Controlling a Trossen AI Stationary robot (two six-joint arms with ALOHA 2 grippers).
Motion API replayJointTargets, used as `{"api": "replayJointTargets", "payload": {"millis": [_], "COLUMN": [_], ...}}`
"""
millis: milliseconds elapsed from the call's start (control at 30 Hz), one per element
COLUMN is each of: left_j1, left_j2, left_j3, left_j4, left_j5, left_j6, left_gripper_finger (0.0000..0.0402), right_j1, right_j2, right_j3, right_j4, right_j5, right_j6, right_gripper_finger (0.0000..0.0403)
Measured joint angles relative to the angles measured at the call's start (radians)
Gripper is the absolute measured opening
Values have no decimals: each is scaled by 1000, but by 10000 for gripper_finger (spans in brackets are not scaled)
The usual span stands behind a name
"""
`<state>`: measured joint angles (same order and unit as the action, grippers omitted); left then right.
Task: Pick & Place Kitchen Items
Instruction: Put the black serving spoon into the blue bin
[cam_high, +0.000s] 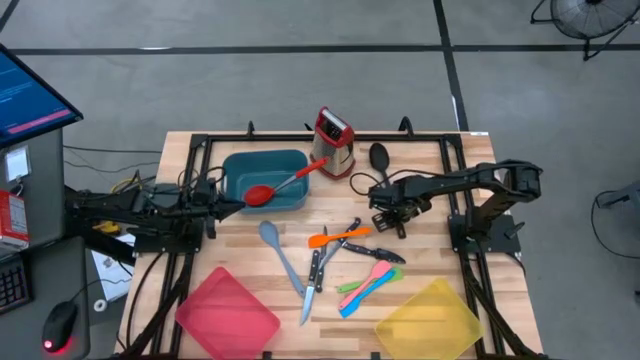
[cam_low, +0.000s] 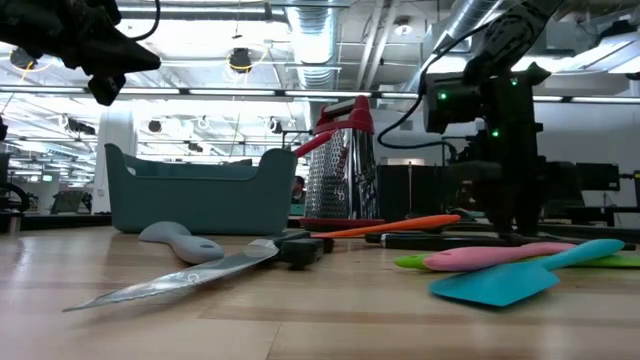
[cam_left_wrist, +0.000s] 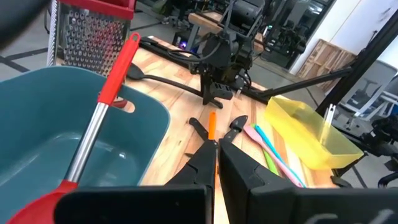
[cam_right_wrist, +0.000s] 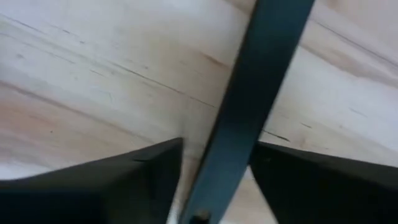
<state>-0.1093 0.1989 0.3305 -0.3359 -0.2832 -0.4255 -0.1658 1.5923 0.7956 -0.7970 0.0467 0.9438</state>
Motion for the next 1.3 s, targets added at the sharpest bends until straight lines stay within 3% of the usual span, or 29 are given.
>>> {"api": "replayJointTargets", "payload": {"millis": [133,467,767,1033,1300], "left_j1": [0,0,0,0,0], "left_j2": [-3,-3,-3,-3,-3], "left_j3": [0,0,0,0,0], "left_j4": [1,2,6,24,33], "left_j5": [0,0,21,22,22], "left_j6": [7,6,3,3,3], "left_gripper_finger": [2,2,2,2,2], "right_j1": [-1,2,2,-23,-30], "right_j2": [-3,-50,-300,-484,-394], "right_j3": [0,0,26,251,576], "right_j4": [-13,-54,-114,-106,-105], "right_j5": [-3,13,90,203,217], "right_j6": [7,48,127,48,-325], "right_gripper_finger": [90,96,96,96,96]}}
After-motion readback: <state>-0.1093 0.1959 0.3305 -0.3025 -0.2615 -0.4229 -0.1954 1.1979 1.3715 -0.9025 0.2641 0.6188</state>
